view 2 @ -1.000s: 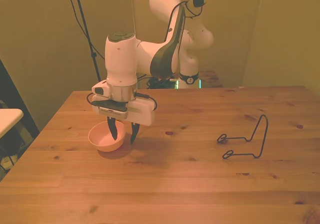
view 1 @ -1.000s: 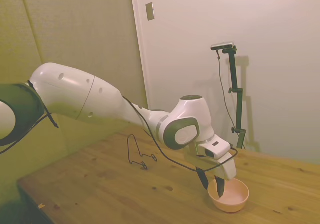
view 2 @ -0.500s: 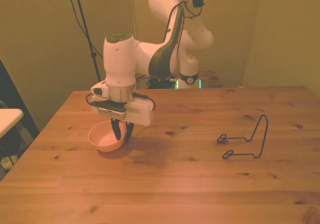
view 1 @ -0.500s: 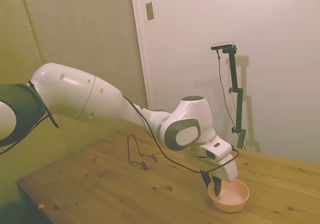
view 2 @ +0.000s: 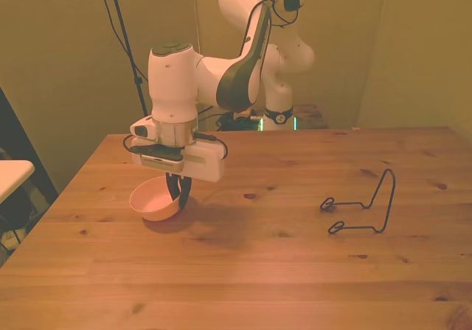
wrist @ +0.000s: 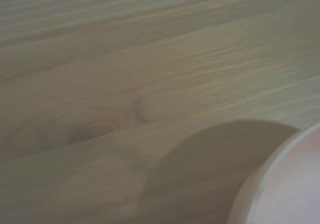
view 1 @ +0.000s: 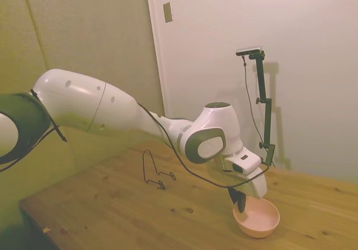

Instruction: Load the bowl

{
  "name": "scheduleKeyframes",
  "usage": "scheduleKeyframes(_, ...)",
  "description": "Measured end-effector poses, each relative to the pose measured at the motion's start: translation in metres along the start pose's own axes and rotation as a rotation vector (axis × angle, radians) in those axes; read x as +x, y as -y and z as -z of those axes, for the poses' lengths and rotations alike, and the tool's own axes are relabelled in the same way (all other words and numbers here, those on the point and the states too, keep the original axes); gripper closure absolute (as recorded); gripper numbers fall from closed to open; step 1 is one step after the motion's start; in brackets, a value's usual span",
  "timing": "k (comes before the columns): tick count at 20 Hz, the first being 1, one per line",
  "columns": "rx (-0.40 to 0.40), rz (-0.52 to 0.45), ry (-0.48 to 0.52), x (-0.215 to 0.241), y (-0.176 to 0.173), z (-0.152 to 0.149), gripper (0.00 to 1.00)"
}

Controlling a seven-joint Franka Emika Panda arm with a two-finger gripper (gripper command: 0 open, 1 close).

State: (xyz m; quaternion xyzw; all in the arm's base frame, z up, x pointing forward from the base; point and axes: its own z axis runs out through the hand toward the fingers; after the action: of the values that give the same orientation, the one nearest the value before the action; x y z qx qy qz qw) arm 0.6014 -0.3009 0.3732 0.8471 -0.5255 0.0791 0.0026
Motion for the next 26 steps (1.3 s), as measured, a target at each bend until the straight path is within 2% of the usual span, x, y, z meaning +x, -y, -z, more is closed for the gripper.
scheduleKeyframes(5,0.074,0.012,0.088,-0.001,0.007,0.013,1.00)
scheduleKeyframes(10,0.174,0.036,0.185,-0.022,0.032,0.041,1.00)
scheduleKeyframes(15,0.276,0.096,0.278,-0.071,0.065,0.095,1.00)
scheduleKeyframes(18,0.338,0.181,0.339,-0.118,0.082,0.132,1.00)
scheduleKeyframes(21,0.377,0.188,0.373,-0.124,0.084,0.128,1.00)
scheduleKeyframes(26,0.543,0.265,0.526,-0.162,0.107,0.121,1.00)
